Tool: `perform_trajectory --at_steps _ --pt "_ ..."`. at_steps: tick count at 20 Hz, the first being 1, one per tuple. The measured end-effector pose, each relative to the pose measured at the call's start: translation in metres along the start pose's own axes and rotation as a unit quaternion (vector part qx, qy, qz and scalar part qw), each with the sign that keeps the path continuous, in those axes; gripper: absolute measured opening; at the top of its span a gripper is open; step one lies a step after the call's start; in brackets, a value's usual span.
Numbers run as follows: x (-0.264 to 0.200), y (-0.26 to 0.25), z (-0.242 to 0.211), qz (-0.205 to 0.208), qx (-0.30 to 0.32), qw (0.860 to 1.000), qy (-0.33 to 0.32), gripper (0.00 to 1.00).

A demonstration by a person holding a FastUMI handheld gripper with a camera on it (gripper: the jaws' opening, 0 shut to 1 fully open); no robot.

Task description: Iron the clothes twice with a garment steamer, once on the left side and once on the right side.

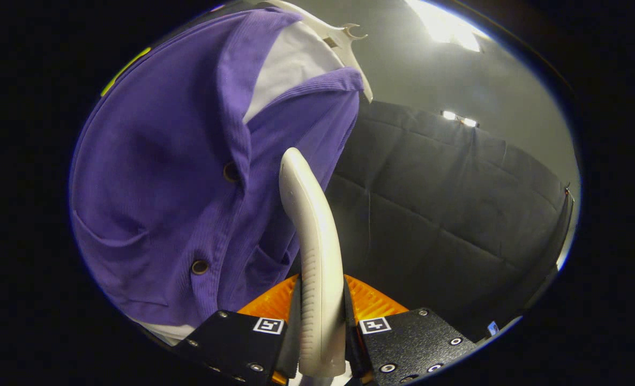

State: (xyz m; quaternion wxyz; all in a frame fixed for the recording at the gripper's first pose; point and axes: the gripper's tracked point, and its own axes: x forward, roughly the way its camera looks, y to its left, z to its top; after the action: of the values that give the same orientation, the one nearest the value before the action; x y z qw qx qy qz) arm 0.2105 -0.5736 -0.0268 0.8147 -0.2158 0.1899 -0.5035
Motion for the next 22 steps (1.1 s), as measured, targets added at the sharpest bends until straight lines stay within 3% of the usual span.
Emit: perform_trajectory --at_steps 9,22 --pt "0.0059 -0.0019 0.0021 0.018 -0.028 0.999 0.042 0.37" --pt "0.0081 -0.0066 -0.0015 0.020 -0.080 0.996 0.017 0.37"
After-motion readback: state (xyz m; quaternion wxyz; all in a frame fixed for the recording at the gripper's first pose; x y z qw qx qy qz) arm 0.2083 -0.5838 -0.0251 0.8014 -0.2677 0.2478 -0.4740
